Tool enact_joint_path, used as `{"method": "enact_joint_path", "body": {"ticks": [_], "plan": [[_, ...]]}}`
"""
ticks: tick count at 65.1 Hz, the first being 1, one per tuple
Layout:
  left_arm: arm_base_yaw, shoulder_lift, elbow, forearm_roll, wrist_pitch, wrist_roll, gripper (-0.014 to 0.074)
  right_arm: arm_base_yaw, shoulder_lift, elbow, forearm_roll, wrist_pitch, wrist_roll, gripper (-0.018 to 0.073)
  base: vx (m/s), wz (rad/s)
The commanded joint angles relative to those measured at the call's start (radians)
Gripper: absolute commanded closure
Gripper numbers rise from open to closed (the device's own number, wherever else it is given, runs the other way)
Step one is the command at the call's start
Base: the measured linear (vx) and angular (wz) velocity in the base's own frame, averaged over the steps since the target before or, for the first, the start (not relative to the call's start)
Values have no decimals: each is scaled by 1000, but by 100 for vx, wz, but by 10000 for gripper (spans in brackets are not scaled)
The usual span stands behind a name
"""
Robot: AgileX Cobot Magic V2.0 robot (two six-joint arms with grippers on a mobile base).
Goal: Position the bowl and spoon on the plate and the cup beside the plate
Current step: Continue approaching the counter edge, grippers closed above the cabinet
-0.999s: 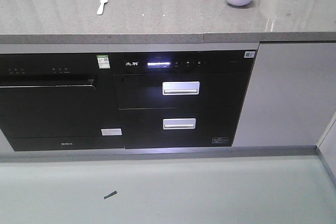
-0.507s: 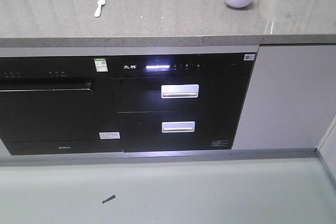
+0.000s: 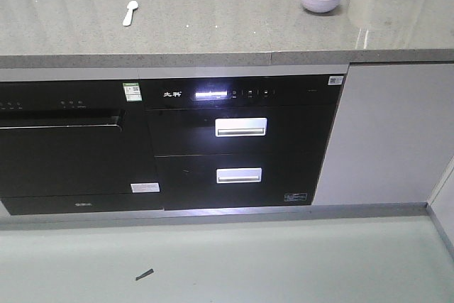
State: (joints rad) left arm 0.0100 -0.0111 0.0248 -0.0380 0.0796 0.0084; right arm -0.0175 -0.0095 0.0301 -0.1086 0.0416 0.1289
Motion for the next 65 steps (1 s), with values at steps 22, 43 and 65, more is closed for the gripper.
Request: {"method": "enact_joint_path", "body": {"ticks": [22, 43, 65], "plan": [[2, -17, 31, -1, -68, -8, 602, -6, -14, 13, -10, -73, -6, 561, 4, -1], [2, -17, 31, -1, -68, -8, 602, -6, -14, 13, -10, -73, -6, 561, 3, -1], [2, -17, 31, -1, -68, -8, 602, -6, -14, 13, -10, -73, -6, 561, 3, -2]]}}
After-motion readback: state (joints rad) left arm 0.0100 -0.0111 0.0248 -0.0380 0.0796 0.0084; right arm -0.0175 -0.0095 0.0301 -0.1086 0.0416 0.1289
